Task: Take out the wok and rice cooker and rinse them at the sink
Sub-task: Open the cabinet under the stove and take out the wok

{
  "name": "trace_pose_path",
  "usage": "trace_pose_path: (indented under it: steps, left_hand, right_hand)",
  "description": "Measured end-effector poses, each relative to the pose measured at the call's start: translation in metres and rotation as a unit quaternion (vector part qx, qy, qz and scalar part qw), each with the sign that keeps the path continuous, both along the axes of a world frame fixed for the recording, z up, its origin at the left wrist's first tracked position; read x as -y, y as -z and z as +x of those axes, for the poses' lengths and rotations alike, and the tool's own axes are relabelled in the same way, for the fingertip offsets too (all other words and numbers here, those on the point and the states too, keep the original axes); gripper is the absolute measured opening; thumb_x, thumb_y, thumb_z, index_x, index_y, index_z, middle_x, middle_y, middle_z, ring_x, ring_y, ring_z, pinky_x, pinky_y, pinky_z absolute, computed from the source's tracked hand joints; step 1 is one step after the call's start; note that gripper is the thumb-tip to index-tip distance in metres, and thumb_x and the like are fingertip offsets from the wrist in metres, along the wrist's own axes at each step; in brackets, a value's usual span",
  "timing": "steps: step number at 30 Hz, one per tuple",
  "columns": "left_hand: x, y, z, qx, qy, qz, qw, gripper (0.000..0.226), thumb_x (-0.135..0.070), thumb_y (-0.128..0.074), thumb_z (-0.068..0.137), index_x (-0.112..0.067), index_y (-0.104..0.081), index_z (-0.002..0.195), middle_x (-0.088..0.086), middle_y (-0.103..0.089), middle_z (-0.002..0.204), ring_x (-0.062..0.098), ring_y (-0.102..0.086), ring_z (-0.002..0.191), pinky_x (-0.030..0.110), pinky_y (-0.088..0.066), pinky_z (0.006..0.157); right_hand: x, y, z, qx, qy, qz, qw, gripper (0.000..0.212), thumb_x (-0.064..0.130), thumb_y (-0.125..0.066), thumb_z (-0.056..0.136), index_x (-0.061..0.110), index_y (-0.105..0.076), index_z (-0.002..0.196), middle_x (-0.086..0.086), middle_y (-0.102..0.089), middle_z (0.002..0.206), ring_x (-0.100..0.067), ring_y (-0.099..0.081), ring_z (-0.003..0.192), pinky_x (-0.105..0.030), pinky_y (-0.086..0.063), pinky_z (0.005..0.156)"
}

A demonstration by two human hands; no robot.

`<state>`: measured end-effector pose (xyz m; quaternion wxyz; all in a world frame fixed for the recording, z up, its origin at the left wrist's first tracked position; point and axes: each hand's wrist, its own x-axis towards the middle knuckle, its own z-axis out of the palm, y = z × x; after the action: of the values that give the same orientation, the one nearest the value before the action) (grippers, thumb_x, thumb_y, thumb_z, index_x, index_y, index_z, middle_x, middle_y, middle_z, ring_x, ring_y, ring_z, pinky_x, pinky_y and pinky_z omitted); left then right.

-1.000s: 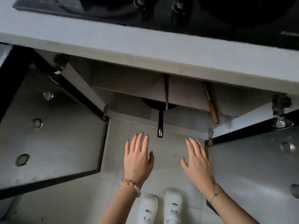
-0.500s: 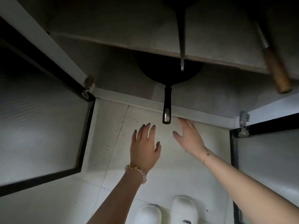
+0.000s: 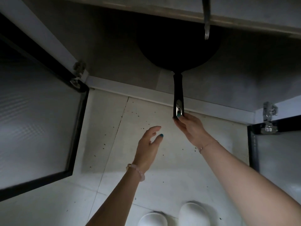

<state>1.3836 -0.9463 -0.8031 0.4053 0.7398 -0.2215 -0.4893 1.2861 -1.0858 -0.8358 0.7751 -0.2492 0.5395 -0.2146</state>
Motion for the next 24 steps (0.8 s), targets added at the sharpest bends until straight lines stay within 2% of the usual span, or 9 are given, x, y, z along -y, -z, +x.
trace_pose_path:
  steps: [2, 5, 7, 11, 13, 15, 17, 20, 24]
  left_hand:
    - [0.006, -0.002, -0.003, -0.105, -0.045, 0.000, 0.993, 0.028, -0.019, -0.046, 0.097, -0.024, -0.054, 0.123, -0.008, -0.054, 0.129, 0.007, -0.047, 0.120, 0.020, -0.037, 0.098]
    - [0.016, 0.002, -0.007, -0.236, -0.138, 0.006, 0.962, 0.032, -0.030, -0.040, 0.098, -0.021, -0.052, 0.127, -0.005, -0.054, 0.130, 0.013, -0.046, 0.124, 0.036, -0.033, 0.109]
    - [0.025, 0.007, -0.009, -0.279, -0.161, 0.011, 0.947, 0.040, -0.036, -0.041, 0.098, -0.019, -0.049, 0.134, -0.005, -0.053, 0.131, 0.014, -0.044, 0.127, 0.038, -0.030, 0.111]
    - [0.048, 0.018, -0.018, -0.293, -0.100, 0.021, 0.951, 0.046, -0.038, -0.044, 0.096, -0.018, -0.047, 0.137, -0.003, -0.051, 0.137, 0.011, -0.041, 0.129, 0.034, -0.026, 0.112]
    - [0.057, 0.019, -0.022, -0.300, -0.095, 0.019, 0.949, 0.040, -0.036, -0.046, 0.095, -0.013, -0.057, 0.126, 0.001, -0.061, 0.123, 0.013, -0.053, 0.116, 0.028, -0.037, 0.101]
    - [0.064, 0.017, -0.026, -0.326, -0.115, 0.024, 0.938, 0.031, -0.030, -0.049, 0.094, -0.009, -0.060, 0.114, 0.003, -0.065, 0.099, 0.013, -0.060, 0.092, 0.022, -0.046, 0.081]
    - [0.064, 0.016, -0.030, -0.347, -0.112, 0.020, 0.931, 0.020, -0.020, -0.053, 0.093, -0.006, -0.058, 0.106, 0.004, -0.063, 0.089, 0.014, -0.061, 0.082, 0.023, -0.049, 0.076]
    - [0.057, 0.016, -0.038, -0.303, -0.069, 0.035, 0.950, 0.009, -0.011, -0.060, 0.089, -0.007, -0.060, 0.096, 0.005, -0.062, 0.080, 0.016, -0.063, 0.073, 0.029, -0.050, 0.076]
    - [0.054, 0.018, -0.040, -0.240, -0.060, 0.064, 0.967, 0.006, -0.009, -0.062, 0.086, -0.007, -0.057, 0.088, 0.004, -0.056, 0.066, 0.013, -0.057, 0.054, 0.026, -0.049, 0.061]
  right_hand:
    - [-0.004, -0.002, -0.008, 0.005, 0.002, 0.007, 1.000, 0.011, -0.002, -0.053, 0.092, 0.002, -0.061, 0.098, -0.011, -0.065, 0.099, -0.018, -0.063, 0.092, -0.023, -0.052, 0.088]
    - [-0.016, -0.007, -0.022, 0.005, -0.027, 0.007, 1.000, 0.012, 0.000, -0.054, 0.092, 0.003, -0.063, 0.100, -0.011, -0.067, 0.103, -0.018, -0.065, 0.095, -0.021, -0.053, 0.088]
    - [-0.025, -0.010, -0.030, 0.005, -0.027, 0.013, 1.000, 0.015, 0.001, -0.054, 0.091, 0.002, -0.063, 0.104, -0.012, -0.067, 0.104, -0.019, -0.066, 0.095, -0.020, -0.054, 0.085]
    - [-0.041, -0.013, -0.040, 0.004, -0.032, 0.027, 0.999, 0.020, 0.000, -0.054, 0.091, 0.001, -0.061, 0.109, -0.013, -0.068, 0.105, -0.018, -0.067, 0.093, -0.018, -0.055, 0.080]
    - [-0.049, -0.014, -0.046, 0.006, -0.051, 0.037, 0.998, 0.024, -0.001, -0.055, 0.090, -0.004, -0.061, 0.113, -0.015, -0.069, 0.105, -0.020, -0.068, 0.094, -0.019, -0.055, 0.080]
    - [-0.058, -0.016, -0.054, 0.005, -0.075, 0.047, 0.996, 0.027, -0.001, -0.056, 0.089, -0.005, -0.060, 0.115, -0.015, -0.070, 0.107, -0.021, -0.068, 0.098, -0.020, -0.055, 0.082]
    - [-0.065, -0.019, -0.065, 0.010, -0.098, 0.055, 0.994, 0.027, 0.002, -0.056, 0.089, -0.002, -0.062, 0.115, -0.014, -0.070, 0.110, -0.022, -0.067, 0.103, -0.022, -0.054, 0.085]
    - [-0.066, -0.023, -0.082, -0.008, -0.133, 0.084, 0.987, 0.022, 0.011, -0.053, 0.093, 0.000, -0.065, 0.108, -0.017, -0.070, 0.108, -0.025, -0.068, 0.101, -0.028, -0.055, 0.085]
    - [-0.050, -0.023, -0.090, -0.077, -0.140, 0.103, 0.982, 0.032, 0.025, -0.049, 0.095, -0.001, -0.065, 0.106, -0.017, -0.071, 0.102, -0.025, -0.069, 0.095, -0.030, -0.055, 0.082]
